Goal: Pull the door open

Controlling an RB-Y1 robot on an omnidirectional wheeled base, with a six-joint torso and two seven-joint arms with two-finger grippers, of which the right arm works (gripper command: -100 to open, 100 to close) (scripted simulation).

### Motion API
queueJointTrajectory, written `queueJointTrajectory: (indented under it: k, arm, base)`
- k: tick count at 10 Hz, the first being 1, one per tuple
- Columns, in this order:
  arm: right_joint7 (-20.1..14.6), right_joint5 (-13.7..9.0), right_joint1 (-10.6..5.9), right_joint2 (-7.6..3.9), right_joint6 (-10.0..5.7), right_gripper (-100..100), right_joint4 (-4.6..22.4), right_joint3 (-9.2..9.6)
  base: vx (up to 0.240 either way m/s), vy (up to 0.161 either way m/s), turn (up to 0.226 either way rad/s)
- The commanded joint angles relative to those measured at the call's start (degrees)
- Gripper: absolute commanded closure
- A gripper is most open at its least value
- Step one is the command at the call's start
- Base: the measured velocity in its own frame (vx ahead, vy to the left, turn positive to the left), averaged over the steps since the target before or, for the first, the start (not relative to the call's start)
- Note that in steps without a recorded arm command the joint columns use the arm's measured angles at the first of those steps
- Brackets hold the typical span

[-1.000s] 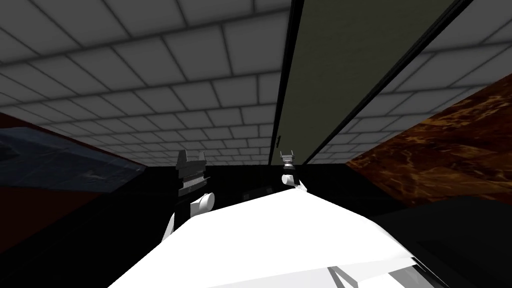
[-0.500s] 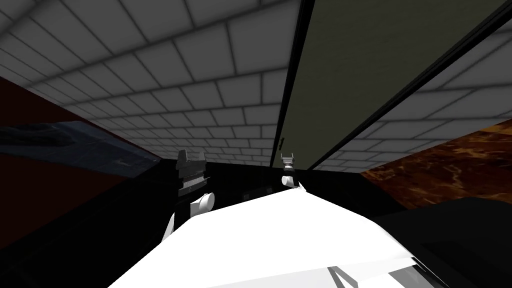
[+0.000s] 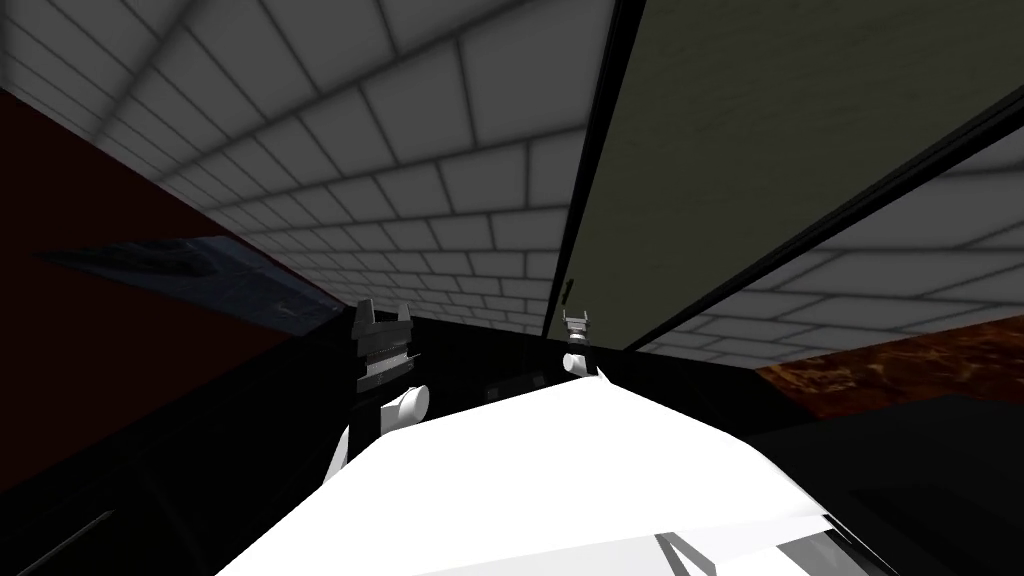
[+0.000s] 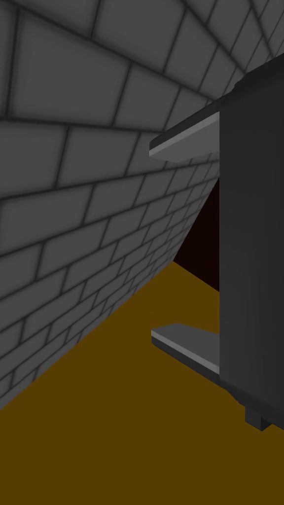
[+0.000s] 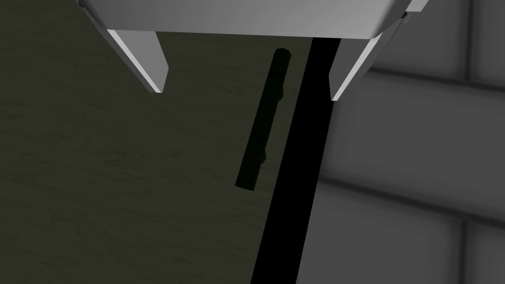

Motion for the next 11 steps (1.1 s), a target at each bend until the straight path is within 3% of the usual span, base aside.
queueJointTrajectory:
  k: [1, 5, 11]
  arm:
    - [-1.34, -0.62, -0.56, 0.07, -0.70, -100, 2.04, -0.10]
    - [-5.11, -2.64, -1.79, 0.52, -2.20, -100, 7.33, -0.51]
    - [-8.79, -4.61, -2.99, 1.14, -3.66, -100, 12.49, -0.90]
  base:
    - [0.024, -0.094, 0.112]
    - [0.028, -0.118, 0.182]
    - [0.018, -0.091, 0.128]
